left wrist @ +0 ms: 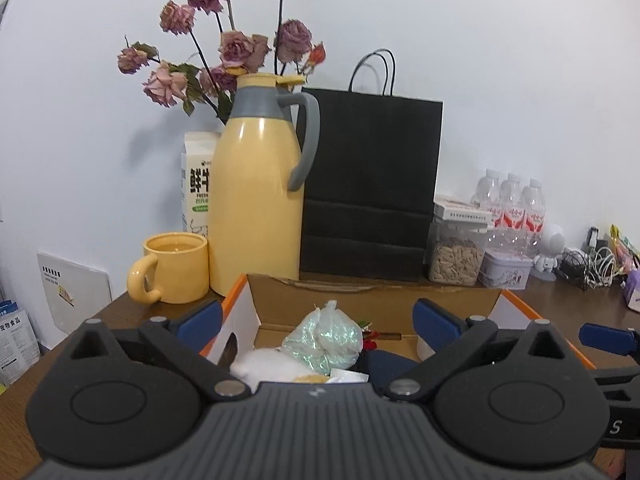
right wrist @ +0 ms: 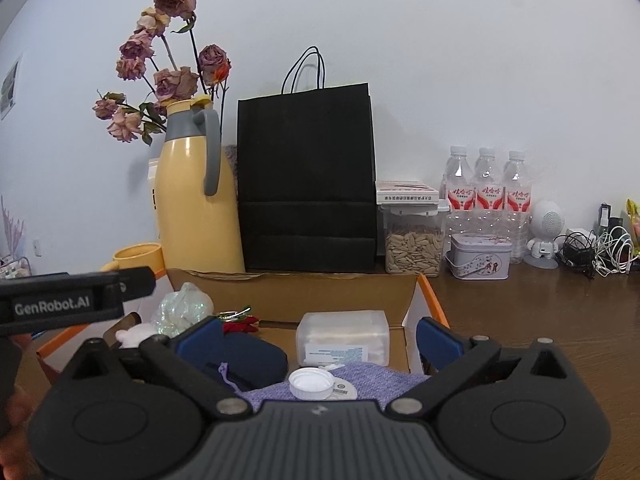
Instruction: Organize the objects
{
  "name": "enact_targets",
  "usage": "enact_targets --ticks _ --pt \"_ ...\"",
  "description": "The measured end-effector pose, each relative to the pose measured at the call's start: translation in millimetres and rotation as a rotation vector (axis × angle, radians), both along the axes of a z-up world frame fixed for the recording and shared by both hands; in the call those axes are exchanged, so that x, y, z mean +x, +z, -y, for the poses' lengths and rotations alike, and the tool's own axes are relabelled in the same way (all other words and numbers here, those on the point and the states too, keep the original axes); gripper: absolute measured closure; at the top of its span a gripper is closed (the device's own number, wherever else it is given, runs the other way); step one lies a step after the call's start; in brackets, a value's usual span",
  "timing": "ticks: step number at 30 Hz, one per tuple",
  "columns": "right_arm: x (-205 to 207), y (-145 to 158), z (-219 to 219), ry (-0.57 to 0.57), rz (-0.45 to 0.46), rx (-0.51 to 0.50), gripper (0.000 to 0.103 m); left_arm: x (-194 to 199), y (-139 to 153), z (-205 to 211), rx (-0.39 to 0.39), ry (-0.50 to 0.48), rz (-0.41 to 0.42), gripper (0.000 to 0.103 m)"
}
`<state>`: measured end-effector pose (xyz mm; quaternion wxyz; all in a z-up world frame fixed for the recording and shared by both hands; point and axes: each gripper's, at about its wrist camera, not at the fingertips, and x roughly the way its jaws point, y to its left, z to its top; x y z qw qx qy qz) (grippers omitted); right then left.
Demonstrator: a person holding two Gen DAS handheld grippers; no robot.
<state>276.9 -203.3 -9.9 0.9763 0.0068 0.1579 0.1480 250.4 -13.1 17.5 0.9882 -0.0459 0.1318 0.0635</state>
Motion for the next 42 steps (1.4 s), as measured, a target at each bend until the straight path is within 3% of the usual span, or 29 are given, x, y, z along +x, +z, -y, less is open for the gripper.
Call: enact_targets --ticks 10,18,24,32,42 --pt "-31 26 12 0.022 -0.001 0.015 0.0 -36 24 -1 0.03 0.001 0.03 0.0" --pt "-92 44 28 0.03 -0.013 0.023 0.0 -94 36 -1 0.065 -0.01 -0.028 0.0" --pt "-136 36 36 0.042 -0.079 0.027 0.0 -136 22 -3 0.084 -0.014 -0.121 0.0" --pt "-163 17 38 0.058 -0.166 0.01 0.0 -170 -4 -6 0.075 -0.027 -0.234 0.0" --pt "-171 12 37 0.056 -0.19 0.006 0.0 -183 -4 -6 0.065 -0.031 -0.244 0.0"
